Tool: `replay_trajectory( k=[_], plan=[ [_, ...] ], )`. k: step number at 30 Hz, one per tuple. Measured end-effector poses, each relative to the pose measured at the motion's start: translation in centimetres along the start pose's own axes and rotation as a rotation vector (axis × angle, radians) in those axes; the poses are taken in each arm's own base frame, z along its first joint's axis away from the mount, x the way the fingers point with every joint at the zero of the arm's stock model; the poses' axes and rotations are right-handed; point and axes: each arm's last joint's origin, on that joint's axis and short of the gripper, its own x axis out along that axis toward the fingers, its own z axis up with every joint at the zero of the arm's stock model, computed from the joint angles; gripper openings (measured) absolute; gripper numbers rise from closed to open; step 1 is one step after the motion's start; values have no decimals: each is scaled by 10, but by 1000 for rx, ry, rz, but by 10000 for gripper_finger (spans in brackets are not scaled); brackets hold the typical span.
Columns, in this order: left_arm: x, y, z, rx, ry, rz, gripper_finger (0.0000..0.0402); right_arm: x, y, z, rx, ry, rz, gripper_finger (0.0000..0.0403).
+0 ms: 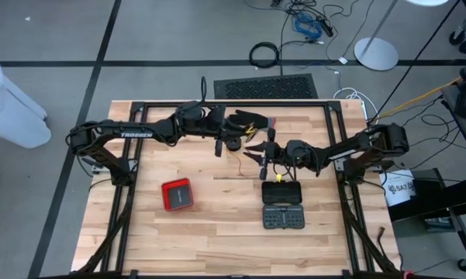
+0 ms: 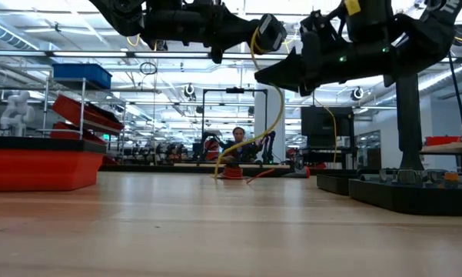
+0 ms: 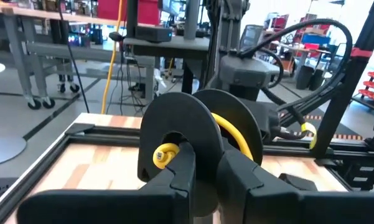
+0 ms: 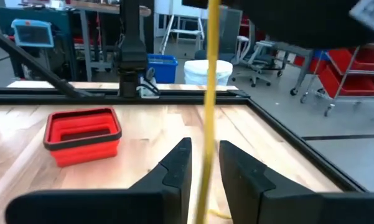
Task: Coil cords
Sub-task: Uncoil the yellow wire from the spool
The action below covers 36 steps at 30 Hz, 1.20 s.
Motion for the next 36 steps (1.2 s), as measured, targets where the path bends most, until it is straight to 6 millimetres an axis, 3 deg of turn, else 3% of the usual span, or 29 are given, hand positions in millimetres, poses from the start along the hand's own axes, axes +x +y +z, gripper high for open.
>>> replay_trajectory(
  k=[7,14,16,20,24,27,31,33,36],
  plan=[
    [0,0,-3,-12,29,27,46,1,0,3,-27,-48,3,8],
    [-1,5,-14,38,143,179,47,-1,10,9,-46,-92,100,3],
    [-3,6,-21,41,213,185,47,-5,15,16,-97,-113,47,2],
    [-6,3,-29,34,315,174,47,-18,16,30,-194,-74,-226,1],
    [-12,-3,-15,67,265,167,47,-32,-1,29,-181,124,-369,1],
    [-17,-6,4,110,142,181,47,-39,-12,20,-44,256,-262,1],
    [-20,-4,21,194,17,319,47,-39,-7,18,49,269,90,1],
    [-19,-1,16,225,53,388,47,-39,2,27,35,177,244,0],
    [-16,3,0,212,182,399,47,-44,12,43,-39,48,297,0]
  ],
)
